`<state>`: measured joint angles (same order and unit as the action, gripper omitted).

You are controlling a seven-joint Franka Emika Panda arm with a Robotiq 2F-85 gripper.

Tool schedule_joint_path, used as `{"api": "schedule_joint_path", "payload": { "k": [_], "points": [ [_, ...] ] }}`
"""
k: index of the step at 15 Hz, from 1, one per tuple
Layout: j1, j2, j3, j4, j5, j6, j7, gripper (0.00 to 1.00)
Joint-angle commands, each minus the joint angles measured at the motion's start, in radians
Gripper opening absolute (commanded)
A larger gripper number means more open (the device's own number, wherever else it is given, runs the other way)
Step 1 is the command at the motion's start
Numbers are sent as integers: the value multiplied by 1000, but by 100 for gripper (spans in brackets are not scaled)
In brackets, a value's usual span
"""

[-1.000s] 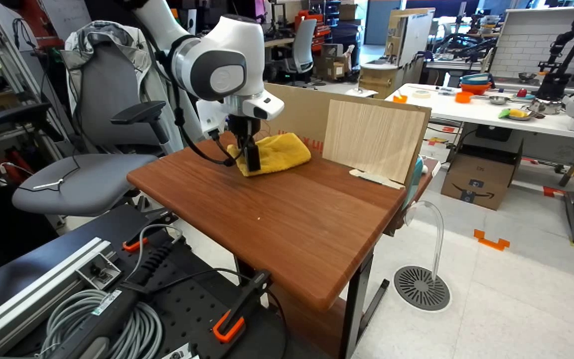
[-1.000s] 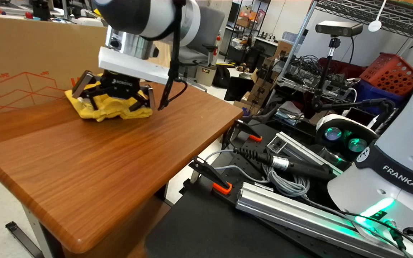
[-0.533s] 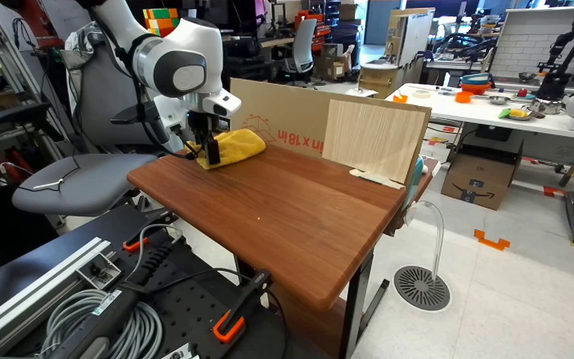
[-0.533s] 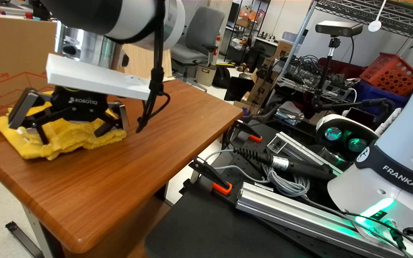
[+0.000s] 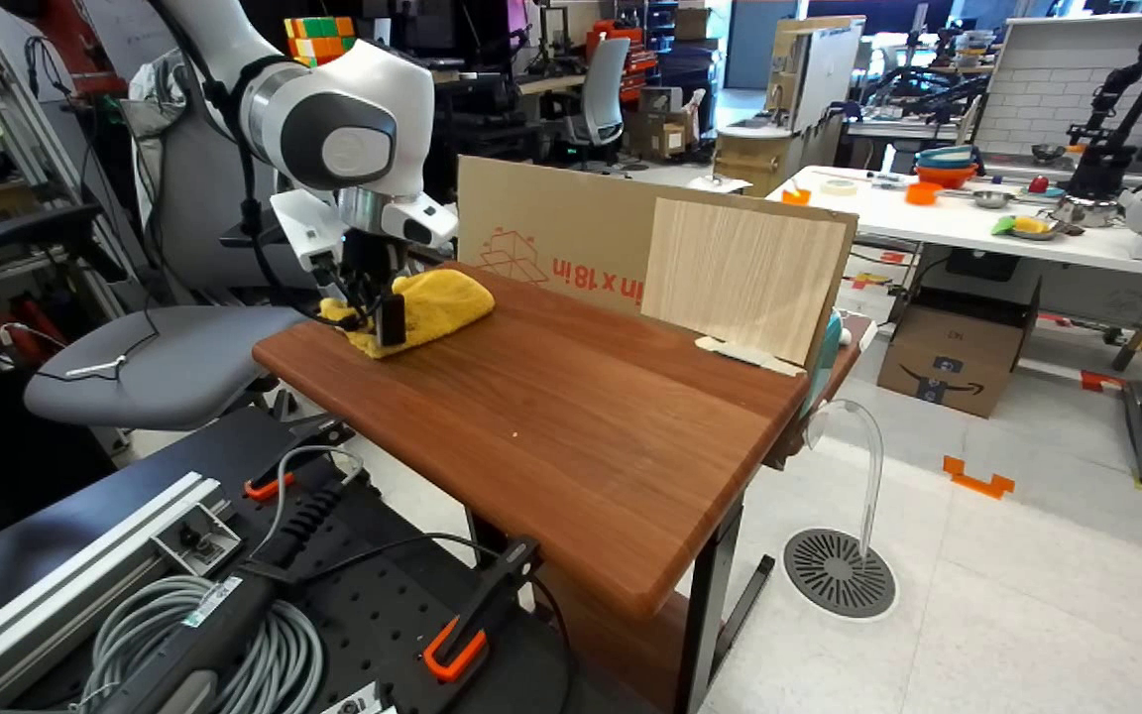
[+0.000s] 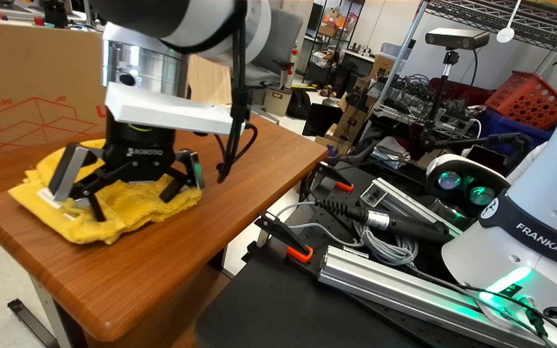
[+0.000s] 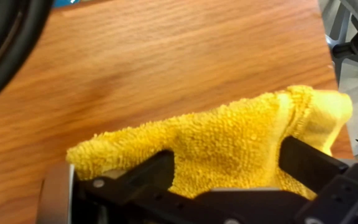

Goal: Use the towel to wipe the desk

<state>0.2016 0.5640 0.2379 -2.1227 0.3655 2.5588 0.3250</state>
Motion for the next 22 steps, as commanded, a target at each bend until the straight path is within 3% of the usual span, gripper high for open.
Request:
{"api": "schedule_joint_path", "payload": {
  "k": [1, 9, 13, 15, 22],
  "points": [
    [-47, -83, -24, -130, 8, -41, -64, 100],
    [-208, -163, -152, -190, 50, -163, -74, 100],
    [-240, -123, -211, -114, 32, -171, -41, 100],
    [-238, -87, -243, -70, 19, -107, -15, 100],
    [-295, -13, -306, 64, 53, -190, 72, 100]
  ]
}}
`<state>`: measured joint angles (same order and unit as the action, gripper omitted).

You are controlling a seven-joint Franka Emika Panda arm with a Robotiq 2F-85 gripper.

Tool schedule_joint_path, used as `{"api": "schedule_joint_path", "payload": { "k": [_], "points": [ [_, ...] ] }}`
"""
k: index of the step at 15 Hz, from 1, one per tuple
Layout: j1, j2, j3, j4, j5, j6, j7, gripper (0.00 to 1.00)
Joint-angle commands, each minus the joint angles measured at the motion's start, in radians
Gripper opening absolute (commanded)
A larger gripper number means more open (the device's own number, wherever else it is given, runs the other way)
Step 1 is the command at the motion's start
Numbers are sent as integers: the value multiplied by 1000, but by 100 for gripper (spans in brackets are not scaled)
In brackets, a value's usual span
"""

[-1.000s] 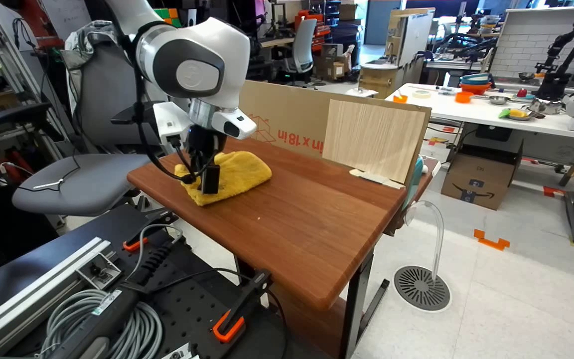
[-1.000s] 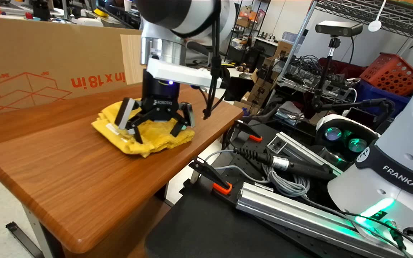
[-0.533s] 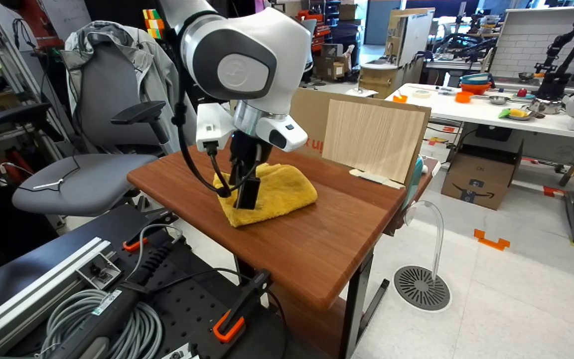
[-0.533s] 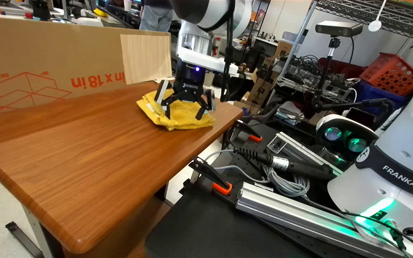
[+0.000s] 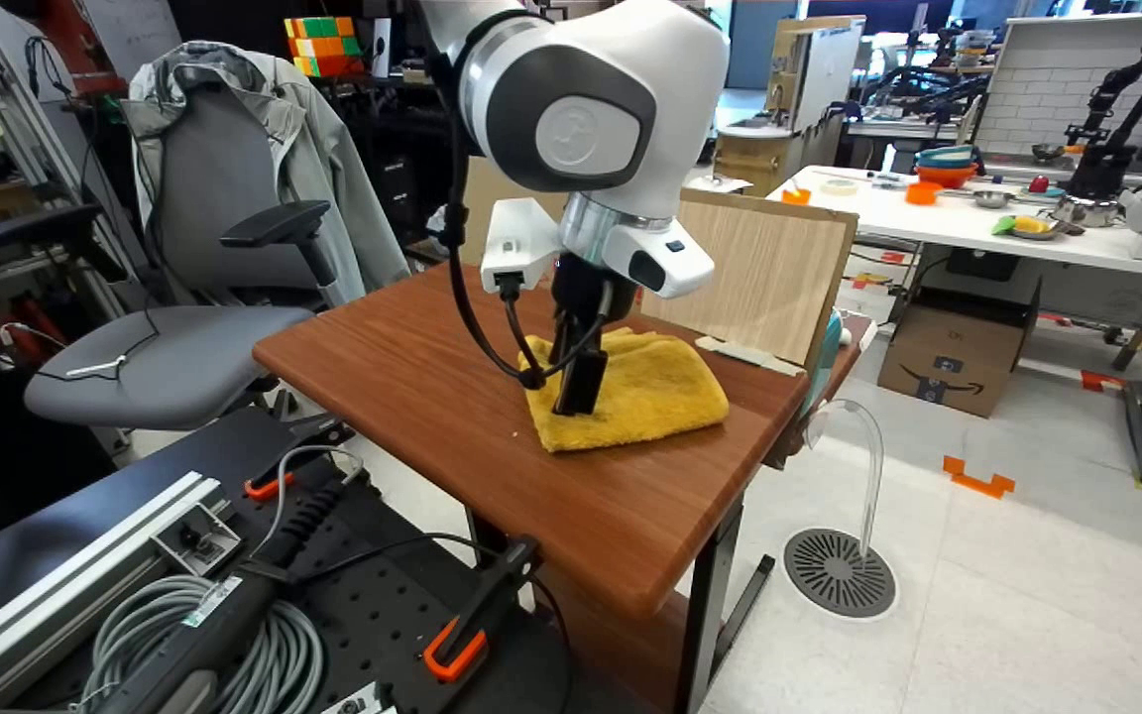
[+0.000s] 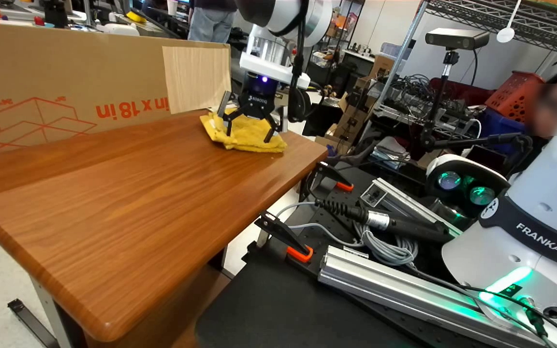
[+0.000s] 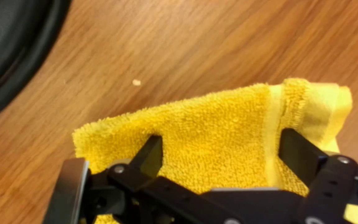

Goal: Use the towel to wipe the desk

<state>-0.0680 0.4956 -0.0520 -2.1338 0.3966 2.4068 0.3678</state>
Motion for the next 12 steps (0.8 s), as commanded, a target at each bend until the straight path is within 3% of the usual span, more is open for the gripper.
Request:
{"api": "schedule_joint_path", "payload": {
  "k": [1, 8, 12],
  "points": [
    [-34, 64, -18, 89, 26, -45, 36, 100],
    [-49, 86, -28, 137, 30, -21, 68, 100],
    [-8, 53, -1, 78, 6, -9, 34, 100]
  ]
}}
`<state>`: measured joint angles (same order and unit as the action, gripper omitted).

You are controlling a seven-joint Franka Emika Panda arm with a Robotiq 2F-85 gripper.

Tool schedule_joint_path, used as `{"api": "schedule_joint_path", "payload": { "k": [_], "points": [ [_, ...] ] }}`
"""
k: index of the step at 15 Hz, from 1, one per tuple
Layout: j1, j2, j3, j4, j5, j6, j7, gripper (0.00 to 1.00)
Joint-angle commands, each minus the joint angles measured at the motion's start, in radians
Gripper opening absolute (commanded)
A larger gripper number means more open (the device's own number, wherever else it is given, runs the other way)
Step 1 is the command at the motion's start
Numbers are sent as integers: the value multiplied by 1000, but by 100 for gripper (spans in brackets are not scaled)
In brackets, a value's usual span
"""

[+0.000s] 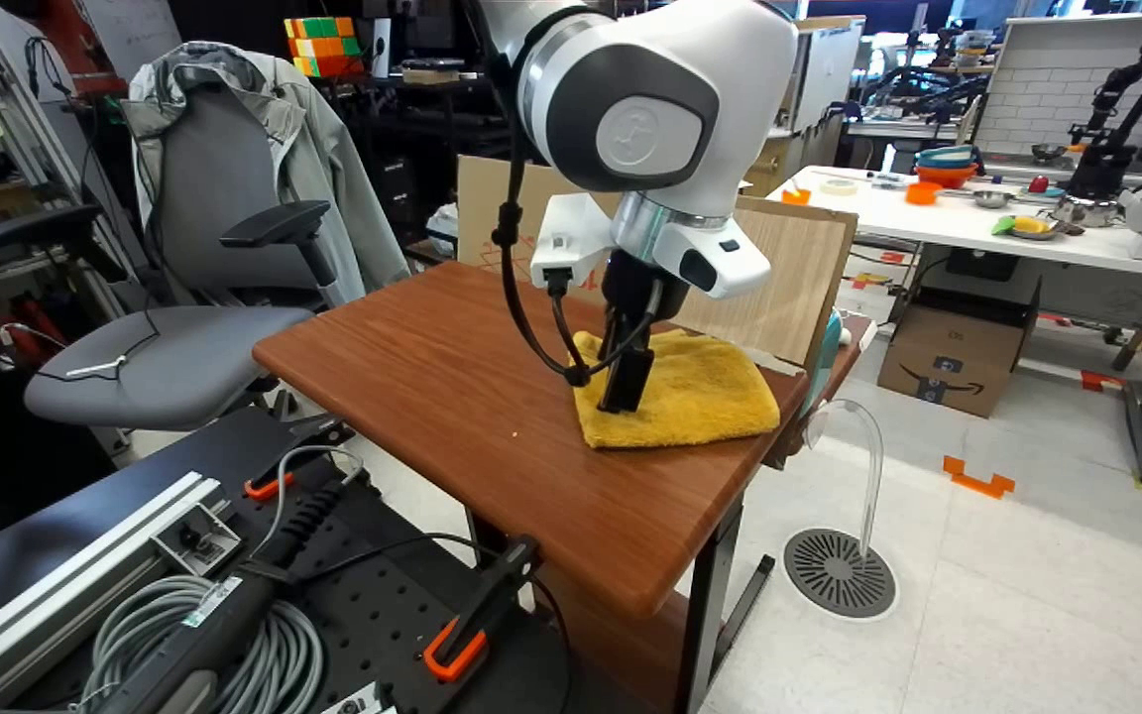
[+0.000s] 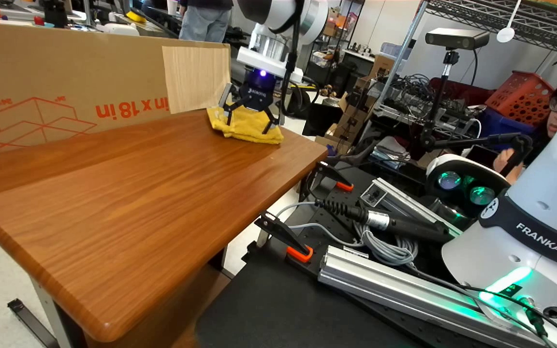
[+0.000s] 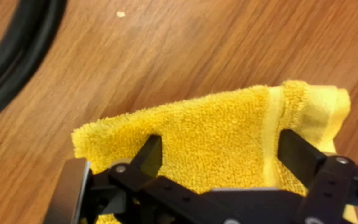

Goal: Use the towel to wipe the desk

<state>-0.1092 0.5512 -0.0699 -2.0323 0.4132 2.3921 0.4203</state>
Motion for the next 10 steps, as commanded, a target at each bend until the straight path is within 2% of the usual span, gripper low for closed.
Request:
{"api": "schedule_joint_path", "payload": {
  "k": [1, 6, 10],
  "points": [
    [44, -8, 28, -40, -9, 4, -27, 100],
    [137, -4, 91, -136, -38, 14, -70, 100],
    [227, -22, 124, -199, -105, 38, -69, 100]
  ]
}}
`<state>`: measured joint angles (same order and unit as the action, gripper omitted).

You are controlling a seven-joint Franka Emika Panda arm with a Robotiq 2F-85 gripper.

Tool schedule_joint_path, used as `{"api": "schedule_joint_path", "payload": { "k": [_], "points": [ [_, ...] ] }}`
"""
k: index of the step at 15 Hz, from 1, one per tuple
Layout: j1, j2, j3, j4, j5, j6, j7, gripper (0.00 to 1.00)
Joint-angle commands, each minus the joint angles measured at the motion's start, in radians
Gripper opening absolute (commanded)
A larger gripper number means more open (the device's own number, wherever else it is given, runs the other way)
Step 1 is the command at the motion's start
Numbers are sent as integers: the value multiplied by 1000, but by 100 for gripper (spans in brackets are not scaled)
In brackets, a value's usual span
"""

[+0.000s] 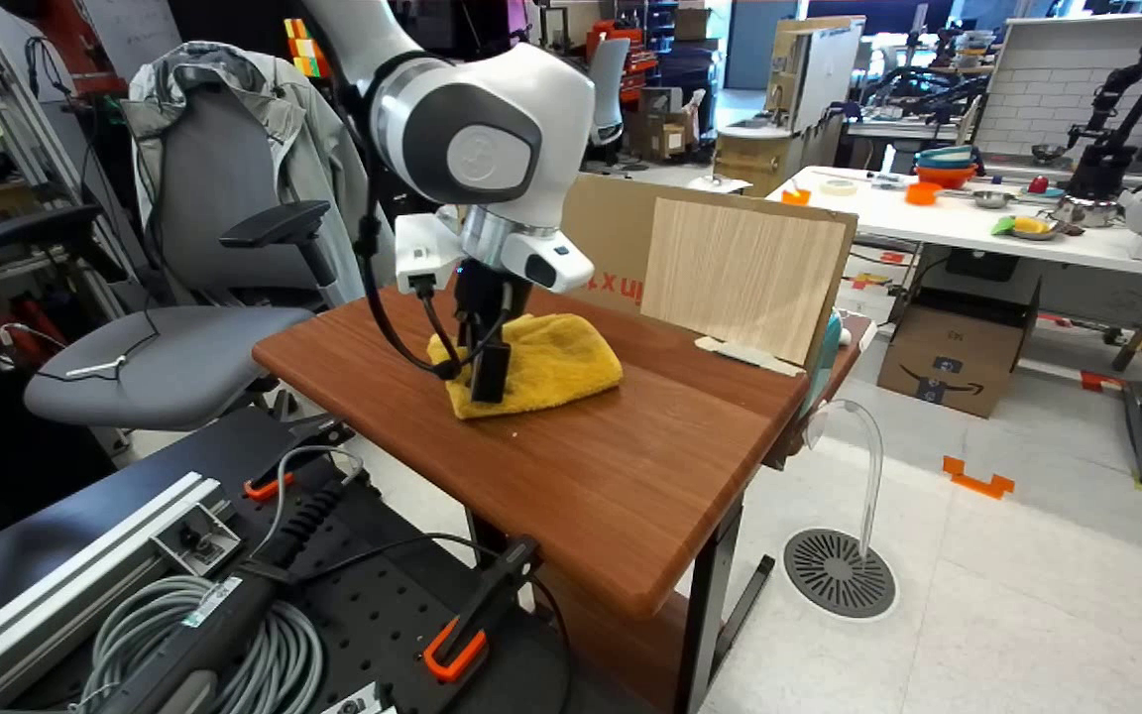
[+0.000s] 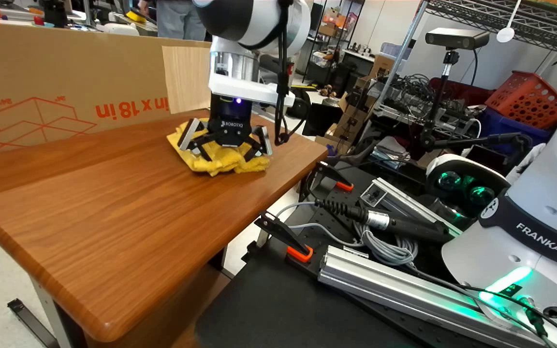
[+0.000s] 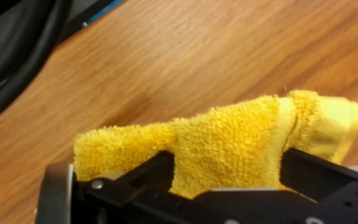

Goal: Use the towel to wipe the desk

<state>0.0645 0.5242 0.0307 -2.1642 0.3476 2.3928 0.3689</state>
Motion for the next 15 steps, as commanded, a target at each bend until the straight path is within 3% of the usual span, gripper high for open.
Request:
{"api": "schedule_joint_path", "payload": {
  "k": [1, 8, 14, 15],
  "points": [
    [78, 3, 31, -75, -56, 46, -9, 100],
    [176, -34, 115, -63, -81, 171, -39, 100],
    [194, -264, 129, -134, -97, 143, -27, 100],
    [193, -156, 134, -71, -82, 159, -25, 100]
  ]
}}
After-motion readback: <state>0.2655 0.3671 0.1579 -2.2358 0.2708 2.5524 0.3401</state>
